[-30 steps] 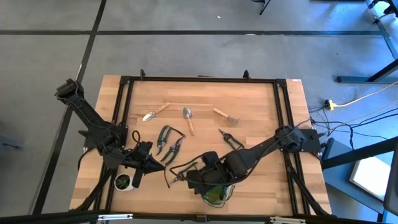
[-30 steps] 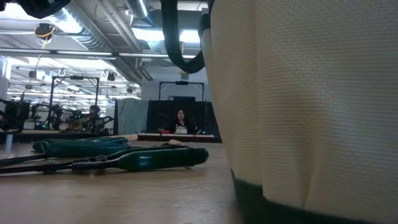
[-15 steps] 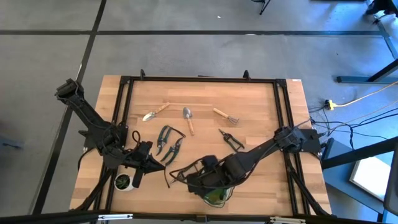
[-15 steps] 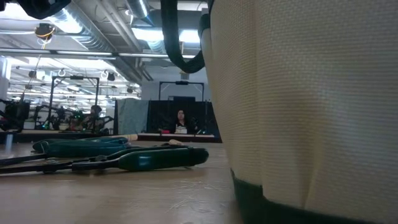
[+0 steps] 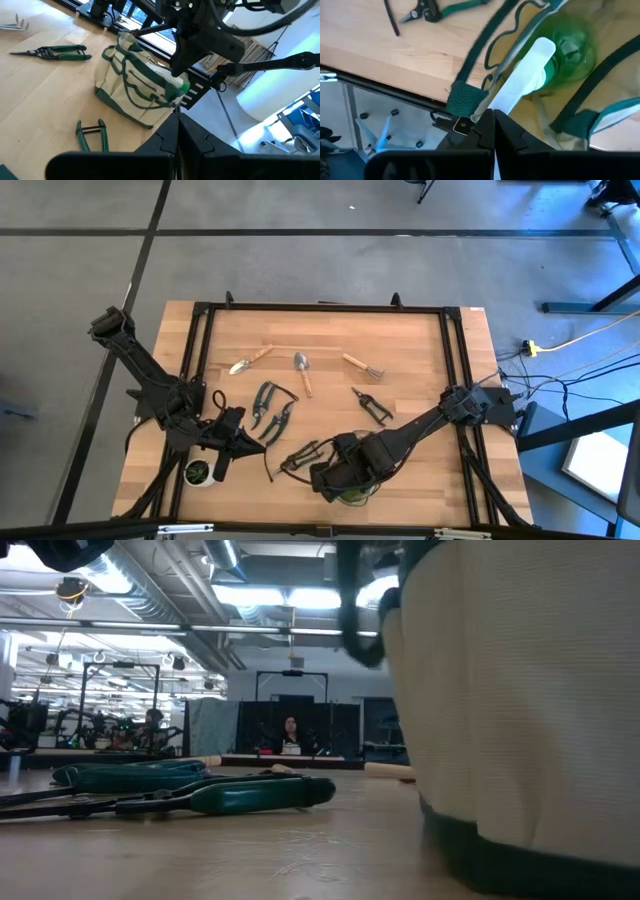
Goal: Pick & Place Garden tools in Gardening bag
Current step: Put the left green spray bottle into the gardening bag
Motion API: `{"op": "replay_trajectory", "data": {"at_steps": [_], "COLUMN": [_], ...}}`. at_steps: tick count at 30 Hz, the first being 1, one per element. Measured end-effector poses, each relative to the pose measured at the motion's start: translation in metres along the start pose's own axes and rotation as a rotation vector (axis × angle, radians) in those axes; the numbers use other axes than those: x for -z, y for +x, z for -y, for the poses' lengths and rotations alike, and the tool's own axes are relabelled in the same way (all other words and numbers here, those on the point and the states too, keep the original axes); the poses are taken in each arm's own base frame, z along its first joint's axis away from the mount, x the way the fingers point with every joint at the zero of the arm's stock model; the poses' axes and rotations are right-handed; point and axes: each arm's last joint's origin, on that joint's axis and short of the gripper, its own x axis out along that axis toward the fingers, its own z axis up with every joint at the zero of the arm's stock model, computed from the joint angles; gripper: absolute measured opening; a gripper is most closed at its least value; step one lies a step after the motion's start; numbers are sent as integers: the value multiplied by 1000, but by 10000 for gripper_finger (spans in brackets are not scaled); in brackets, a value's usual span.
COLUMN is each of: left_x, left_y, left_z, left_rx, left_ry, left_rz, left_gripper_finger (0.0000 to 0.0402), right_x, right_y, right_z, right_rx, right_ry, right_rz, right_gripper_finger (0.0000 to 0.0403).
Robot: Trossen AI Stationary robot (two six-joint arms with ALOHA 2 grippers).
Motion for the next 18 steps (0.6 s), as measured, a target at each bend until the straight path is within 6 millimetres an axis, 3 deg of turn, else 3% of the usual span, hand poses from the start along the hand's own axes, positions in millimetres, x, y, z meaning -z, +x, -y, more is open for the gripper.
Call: {"op": "replay_trajectory", "data": {"at_steps": [11,18], "left_x": [0,0], "left_y": [0,0], "left_z": [0,0], "left_rx": [0,1], "left_ry": [-1,-20], "left_rz": [0,1], "left_gripper_finger": [1,5], "right_x": [3,1], "right_y": [-5,-37], "right_z": [5,-1], "right_rx": [19,-185], "right_ry": [20,4], "right_rz": [29,180], "right_gripper_finger": [0,0]}}
